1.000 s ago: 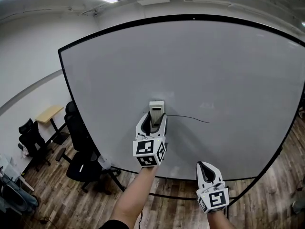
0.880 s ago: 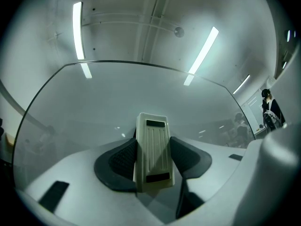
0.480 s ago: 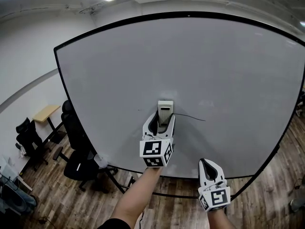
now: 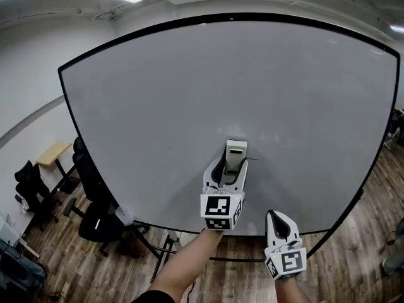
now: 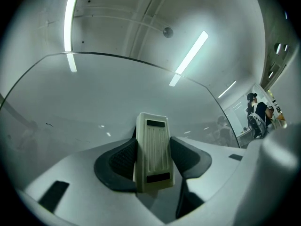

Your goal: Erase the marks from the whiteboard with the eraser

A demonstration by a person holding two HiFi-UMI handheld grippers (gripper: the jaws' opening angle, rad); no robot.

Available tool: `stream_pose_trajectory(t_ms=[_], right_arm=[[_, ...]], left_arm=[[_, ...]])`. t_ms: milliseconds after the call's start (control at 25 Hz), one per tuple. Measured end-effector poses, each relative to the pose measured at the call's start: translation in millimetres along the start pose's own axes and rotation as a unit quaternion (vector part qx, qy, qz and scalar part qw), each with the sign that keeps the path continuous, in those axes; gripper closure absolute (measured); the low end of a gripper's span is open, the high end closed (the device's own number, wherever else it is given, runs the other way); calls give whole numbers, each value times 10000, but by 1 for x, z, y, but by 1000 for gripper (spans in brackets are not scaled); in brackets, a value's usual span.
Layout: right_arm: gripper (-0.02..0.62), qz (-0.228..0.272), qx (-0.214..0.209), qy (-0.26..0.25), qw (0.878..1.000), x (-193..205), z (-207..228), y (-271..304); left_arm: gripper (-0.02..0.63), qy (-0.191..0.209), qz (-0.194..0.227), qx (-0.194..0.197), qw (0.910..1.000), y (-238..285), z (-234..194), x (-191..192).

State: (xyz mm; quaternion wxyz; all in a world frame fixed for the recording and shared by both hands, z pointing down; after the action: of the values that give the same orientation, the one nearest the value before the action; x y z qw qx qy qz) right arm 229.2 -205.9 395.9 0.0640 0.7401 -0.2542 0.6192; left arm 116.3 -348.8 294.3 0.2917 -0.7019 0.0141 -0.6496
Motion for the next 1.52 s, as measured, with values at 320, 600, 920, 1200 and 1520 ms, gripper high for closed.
stream_pose_trajectory(t_ms=[320,600,920,1200,1520], right_arm=[[575,23,279,-73,9996,-7,22,-22],[575,-31,409,-135,9991,-11,34,-40],[575,-124,521,-194,9984,-13,38,-53],[575,-124,516,-187,9984,-13,35,-56],[575,-68,274,-231,9993,-22,27,-39]], left_arm=[[360,255,-147,448,9986,-1,53,15],[360,383,-245,724,9963,-1,79,23],[360,270,-361,980,9942,-5,101,34],[359,-9,-444,1083,9931,-12,98,28],[359,10,-101,1007,9949,-40,75,2]])
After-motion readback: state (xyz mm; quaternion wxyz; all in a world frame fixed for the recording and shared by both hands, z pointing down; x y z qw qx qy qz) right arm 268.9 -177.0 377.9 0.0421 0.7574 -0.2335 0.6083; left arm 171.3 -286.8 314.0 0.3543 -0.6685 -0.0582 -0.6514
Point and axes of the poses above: the fingertips, and each gripper's own axes: y forward along the fingers, z to its right, x out of its underside, the point moved 5 cm from there along -y, backward along the fingers, and after that the axes turned 15 degrees about -x, right-handed, at the moved point
